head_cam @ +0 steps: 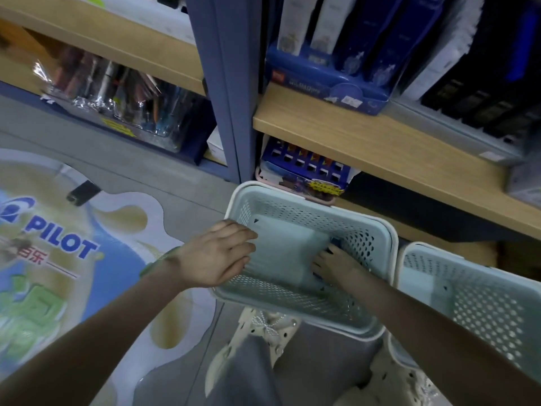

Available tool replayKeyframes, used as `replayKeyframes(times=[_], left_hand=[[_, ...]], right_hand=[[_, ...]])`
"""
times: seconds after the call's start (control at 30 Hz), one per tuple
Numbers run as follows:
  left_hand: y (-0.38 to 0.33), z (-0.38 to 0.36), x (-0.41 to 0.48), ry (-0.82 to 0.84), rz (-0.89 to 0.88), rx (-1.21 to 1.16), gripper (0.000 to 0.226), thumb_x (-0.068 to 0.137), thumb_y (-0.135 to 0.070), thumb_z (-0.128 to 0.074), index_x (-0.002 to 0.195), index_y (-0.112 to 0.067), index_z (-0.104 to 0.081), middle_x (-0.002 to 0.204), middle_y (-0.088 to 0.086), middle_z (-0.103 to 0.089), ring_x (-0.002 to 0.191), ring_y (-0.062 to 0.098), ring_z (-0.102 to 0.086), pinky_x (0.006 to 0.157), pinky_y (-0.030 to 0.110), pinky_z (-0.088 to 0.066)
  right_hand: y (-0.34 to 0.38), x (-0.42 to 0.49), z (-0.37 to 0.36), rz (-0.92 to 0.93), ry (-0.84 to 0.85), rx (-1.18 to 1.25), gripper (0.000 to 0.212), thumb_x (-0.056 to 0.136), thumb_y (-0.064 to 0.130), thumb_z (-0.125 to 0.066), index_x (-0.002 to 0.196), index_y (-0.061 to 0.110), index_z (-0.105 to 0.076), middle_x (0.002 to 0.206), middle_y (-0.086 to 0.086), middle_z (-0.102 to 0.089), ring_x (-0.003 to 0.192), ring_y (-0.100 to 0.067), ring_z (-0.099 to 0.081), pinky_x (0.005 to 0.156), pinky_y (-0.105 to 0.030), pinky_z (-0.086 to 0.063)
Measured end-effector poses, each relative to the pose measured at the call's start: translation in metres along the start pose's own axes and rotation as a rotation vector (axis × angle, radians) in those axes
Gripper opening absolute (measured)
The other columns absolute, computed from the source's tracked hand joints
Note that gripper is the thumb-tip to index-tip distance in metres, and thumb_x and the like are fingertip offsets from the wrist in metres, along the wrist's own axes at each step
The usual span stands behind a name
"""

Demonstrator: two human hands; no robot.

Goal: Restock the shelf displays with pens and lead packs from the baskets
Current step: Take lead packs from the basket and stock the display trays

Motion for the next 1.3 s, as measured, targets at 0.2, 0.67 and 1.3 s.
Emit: replayKeyframes(times=[0.2, 0.67, 1.3], left_hand=[[-0.001, -0.001, -0.002, -0.003, 0.009, -0.005, 0.036, 0.099, -0.024, -0.040, 0.097, -0.004, -0.070, 0.113, 0.014, -0.066, 0.103, 0.030, -0.059, 0.100, 0.038, -0.041], [-0.001, 0.000, -0.002, -0.008, 0.023, -0.024, 0.034, 0.099, -0.022, -0.041, 0.095, -0.004, -0.070, 0.113, 0.014, -0.066, 0.101, 0.030, -0.060, 0.097, 0.039, -0.045], [-0.005, 0.000, 0.002, 0.012, 0.036, 0.085, 0.035, 0.098, -0.031, -0.046, 0.109, -0.003, -0.065, 0.116, 0.014, -0.065, 0.105, 0.029, -0.060, 0.099, 0.037, -0.042]], right_hand=[[0.006, 0.010, -0.004, 0.033, -0.050, -0.079, 0.059, 0.100, 0.025, -0.041, 0.151, 0.011, -0.015, 0.158, -0.009, -0.016, 0.144, -0.030, -0.016, 0.116, -0.053, -0.010], [-0.004, 0.020, 0.033, -0.227, -0.339, 0.234, 0.046, 0.085, 0.015, -0.060, 0.129, 0.007, -0.050, 0.120, -0.009, -0.055, 0.113, -0.025, -0.053, 0.099, -0.036, -0.040], [-0.004, -0.023, 0.089, -0.192, -0.663, 0.432, 0.049, 0.051, -0.001, -0.071, 0.096, 0.009, -0.054, 0.082, -0.006, -0.061, 0.073, -0.024, -0.058, 0.073, -0.034, -0.044]])
Point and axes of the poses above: each hand's wrist, its own x-axis towards the middle knuckle, its own z-axis out of the back of the hand, y = z × x, the point moved 6 cm from there along x, towards the middle knuckle
